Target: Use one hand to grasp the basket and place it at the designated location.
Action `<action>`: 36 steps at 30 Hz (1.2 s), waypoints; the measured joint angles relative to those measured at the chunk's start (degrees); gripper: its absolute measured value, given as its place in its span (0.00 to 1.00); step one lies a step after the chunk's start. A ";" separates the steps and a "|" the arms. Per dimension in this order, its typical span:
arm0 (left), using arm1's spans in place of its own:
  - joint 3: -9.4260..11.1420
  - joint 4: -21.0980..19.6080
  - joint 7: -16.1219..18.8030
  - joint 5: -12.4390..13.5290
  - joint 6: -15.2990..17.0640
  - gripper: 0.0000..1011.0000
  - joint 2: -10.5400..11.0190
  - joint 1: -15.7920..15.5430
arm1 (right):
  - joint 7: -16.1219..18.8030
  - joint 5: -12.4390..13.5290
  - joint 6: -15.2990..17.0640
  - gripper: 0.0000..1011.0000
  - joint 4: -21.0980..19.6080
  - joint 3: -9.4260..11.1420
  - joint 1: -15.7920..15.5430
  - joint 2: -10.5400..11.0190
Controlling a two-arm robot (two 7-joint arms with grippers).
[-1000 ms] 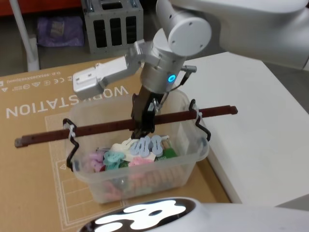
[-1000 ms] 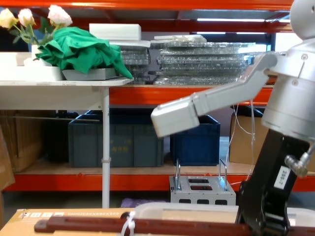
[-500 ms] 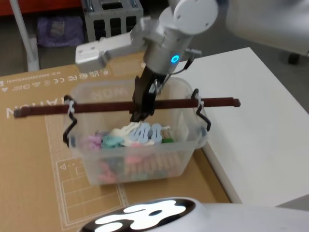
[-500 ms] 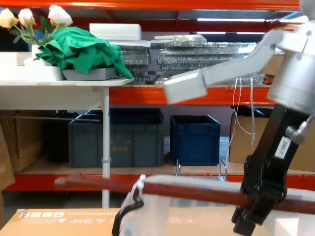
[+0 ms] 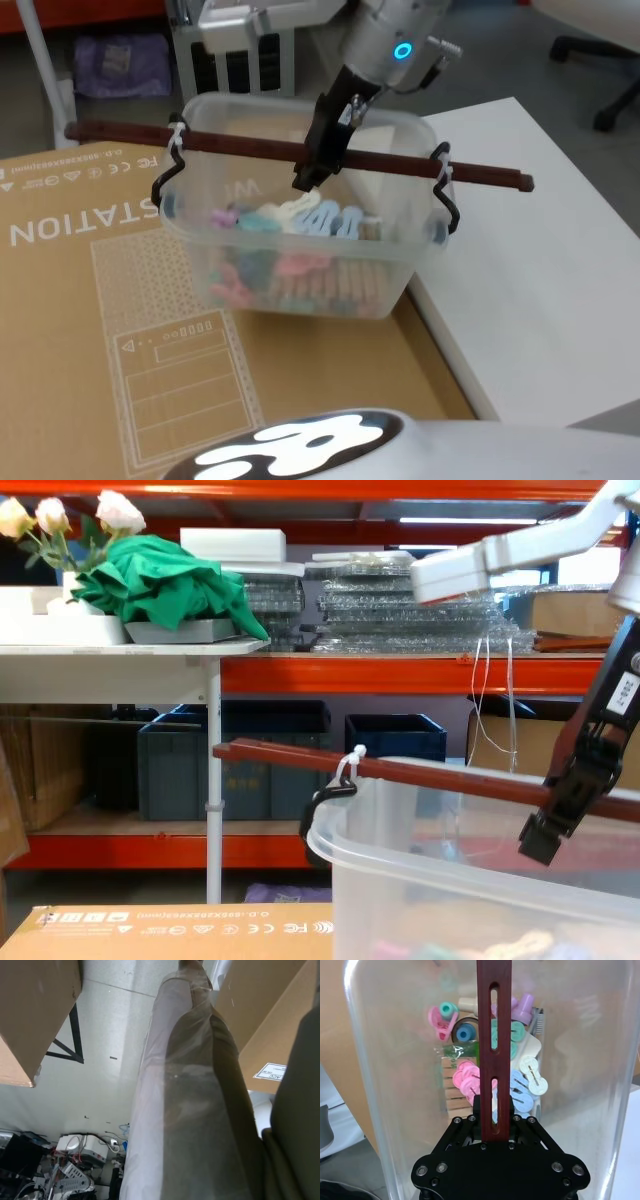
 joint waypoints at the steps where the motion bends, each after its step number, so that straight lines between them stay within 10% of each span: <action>1: 0.00 0.00 0.00 0.00 0.00 0.00 0.00 0.00 | 0.22 0.28 0.29 0.21 0.11 0.33 0.03 0.19; 36: 0.00 0.01 0.00 0.00 0.00 0.00 0.00 0.00 | 6.47 1.64 14.05 0.21 6.56 5.92 1.77 4.26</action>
